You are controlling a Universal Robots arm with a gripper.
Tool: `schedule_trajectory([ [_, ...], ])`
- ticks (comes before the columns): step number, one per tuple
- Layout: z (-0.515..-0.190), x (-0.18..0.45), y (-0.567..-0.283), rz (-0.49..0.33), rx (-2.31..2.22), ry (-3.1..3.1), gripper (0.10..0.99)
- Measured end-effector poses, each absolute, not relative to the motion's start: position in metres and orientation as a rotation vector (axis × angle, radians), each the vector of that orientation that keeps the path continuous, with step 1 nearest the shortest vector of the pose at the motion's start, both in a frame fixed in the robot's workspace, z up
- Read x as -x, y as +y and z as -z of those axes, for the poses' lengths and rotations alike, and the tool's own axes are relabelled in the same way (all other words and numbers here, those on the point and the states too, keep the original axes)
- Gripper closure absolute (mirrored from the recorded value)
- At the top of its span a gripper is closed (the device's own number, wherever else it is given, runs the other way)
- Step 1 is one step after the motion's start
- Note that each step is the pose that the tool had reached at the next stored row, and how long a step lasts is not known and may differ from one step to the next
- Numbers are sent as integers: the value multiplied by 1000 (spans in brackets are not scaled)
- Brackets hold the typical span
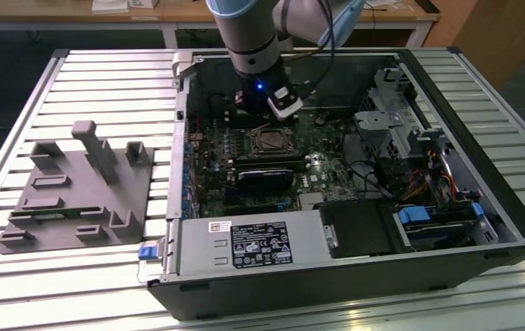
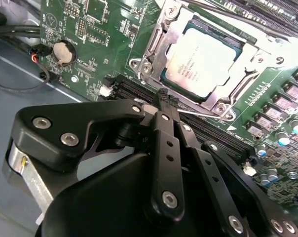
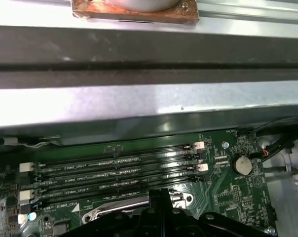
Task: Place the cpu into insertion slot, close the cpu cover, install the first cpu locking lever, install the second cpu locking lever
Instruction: 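Install the first cpu locking lever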
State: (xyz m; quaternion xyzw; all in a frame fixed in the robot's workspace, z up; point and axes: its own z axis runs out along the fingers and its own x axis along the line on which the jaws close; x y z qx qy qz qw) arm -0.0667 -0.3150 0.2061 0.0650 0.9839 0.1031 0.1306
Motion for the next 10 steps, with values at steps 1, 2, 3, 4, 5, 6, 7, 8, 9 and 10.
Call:
schedule_trajectory([
  [1, -205, 67, -315, -298, -200, 2856, 980],
  [2, -204, 67, -314, -297, -210, 2855, 980],
  [3, -203, 67, -314, -295, -220, 2854, 980],
  [4, -203, 67, -314, -294, -228, 2853, 980],
  [5, -202, 67, -313, -293, -234, 2852, 980],
  [6, -201, 67, -313, -292, -239, 2851, 980],
  [7, -200, 67, -312, -292, -244, 2851, 980],
  [8, -200, 68, -311, -291, -248, 2850, 980],
  [9, -199, 68, -311, -291, -252, 2849, 980],
  [10, -199, 68, -310, -290, -256, 2849, 980],
])
